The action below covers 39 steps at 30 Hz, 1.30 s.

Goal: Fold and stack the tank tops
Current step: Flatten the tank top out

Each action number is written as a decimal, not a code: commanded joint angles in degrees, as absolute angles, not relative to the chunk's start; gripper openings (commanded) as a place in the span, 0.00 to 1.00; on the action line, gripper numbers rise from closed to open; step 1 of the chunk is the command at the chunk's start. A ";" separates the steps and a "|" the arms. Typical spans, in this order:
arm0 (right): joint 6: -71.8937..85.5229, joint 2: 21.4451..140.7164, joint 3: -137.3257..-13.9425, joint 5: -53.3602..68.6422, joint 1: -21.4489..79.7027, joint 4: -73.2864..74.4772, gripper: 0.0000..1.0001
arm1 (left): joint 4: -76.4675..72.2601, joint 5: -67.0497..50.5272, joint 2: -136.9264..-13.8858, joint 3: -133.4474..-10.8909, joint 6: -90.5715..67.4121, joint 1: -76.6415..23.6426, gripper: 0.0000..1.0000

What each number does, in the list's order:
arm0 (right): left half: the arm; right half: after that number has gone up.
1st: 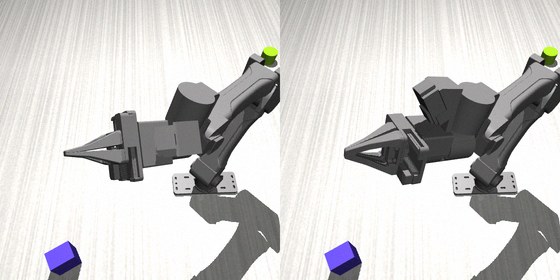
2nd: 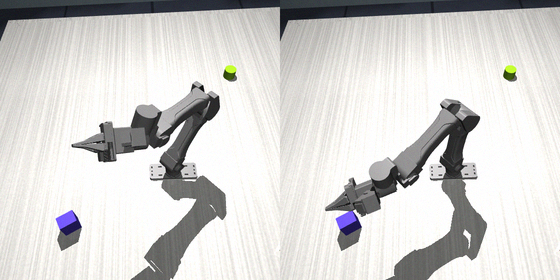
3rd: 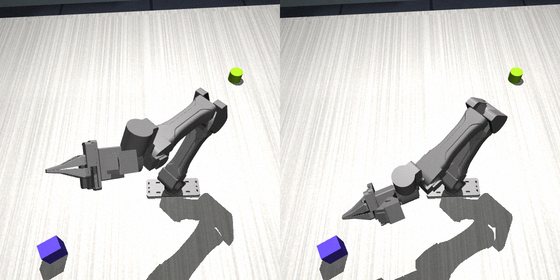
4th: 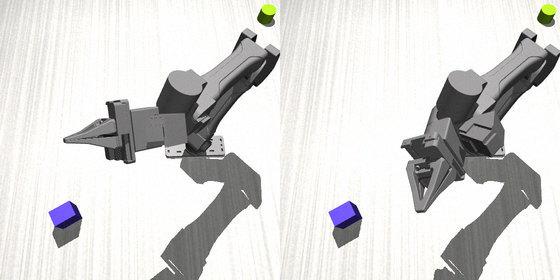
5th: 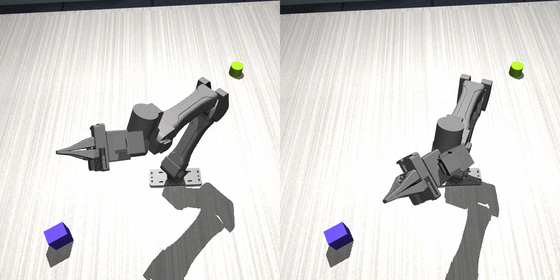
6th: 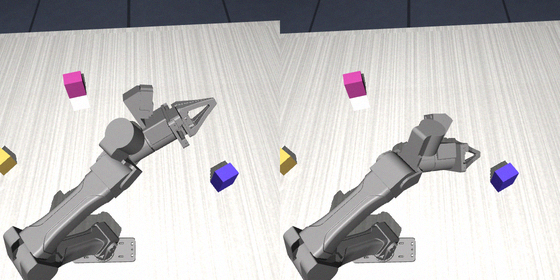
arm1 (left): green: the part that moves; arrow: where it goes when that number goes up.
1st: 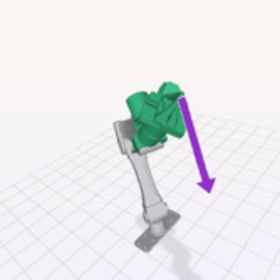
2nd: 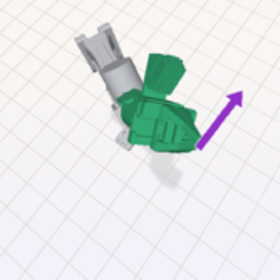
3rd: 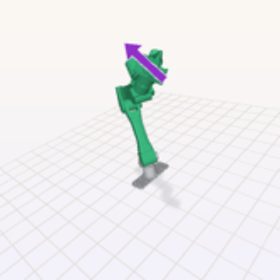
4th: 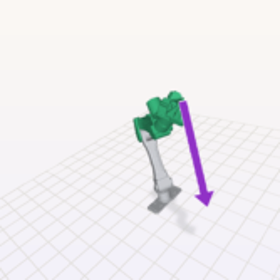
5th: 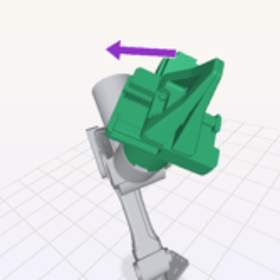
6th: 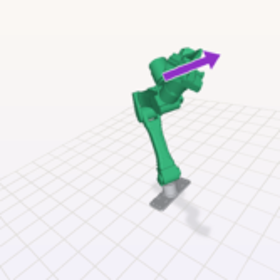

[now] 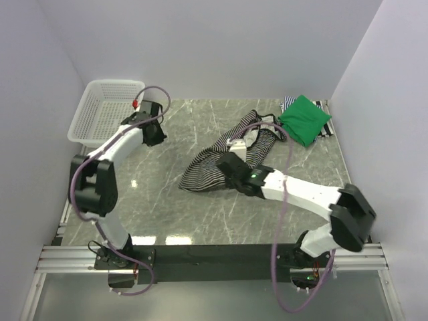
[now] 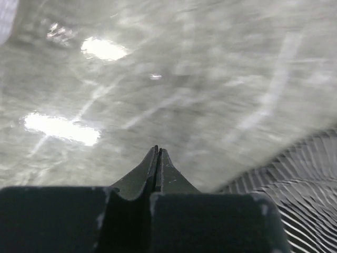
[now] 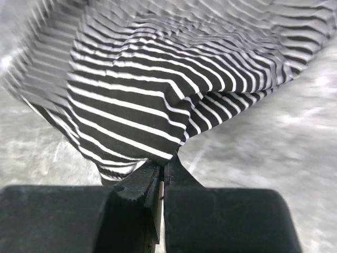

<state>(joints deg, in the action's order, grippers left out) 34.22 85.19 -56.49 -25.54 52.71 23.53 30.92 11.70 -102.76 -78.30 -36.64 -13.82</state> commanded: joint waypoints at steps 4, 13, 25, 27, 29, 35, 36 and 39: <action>32.70 78.84 -55.02 -26.81 52.03 32.08 0.00 | 28.04 -1.14 -96.59 -71.47 -35.86 -19.41 0.19; 33.84 79.45 -53.18 -26.28 52.12 32.78 0.00 | 25.58 -2.81 -92.56 -58.21 -39.11 -30.14 0.57; 34.45 79.98 -52.03 -25.49 52.12 32.08 0.00 | 24.70 -2.38 -90.61 -52.29 -39.46 -32.43 0.58; 34.54 79.98 -52.03 -25.49 52.12 32.08 0.00 | 24.35 -2.11 -91.75 -52.38 -39.38 -32.87 0.57; 34.63 80.07 -52.03 -25.31 52.03 32.08 0.00 | 24.17 -1.59 -92.72 -52.65 -39.29 -32.96 0.57; 34.98 79.19 -50.98 -25.31 52.03 32.43 0.00 | 23.47 -1.50 -94.48 -52.73 -39.46 -33.92 0.44; 35.15 79.02 -50.72 -25.31 52.12 32.61 0.00 | 23.38 -1.49 -94.74 -52.56 -39.46 -34.10 0.38; 35.42 78.75 -49.75 -24.87 52.12 32.61 0.00 | 22.94 -1.84 -95.62 -52.64 -39.46 -34.45 0.24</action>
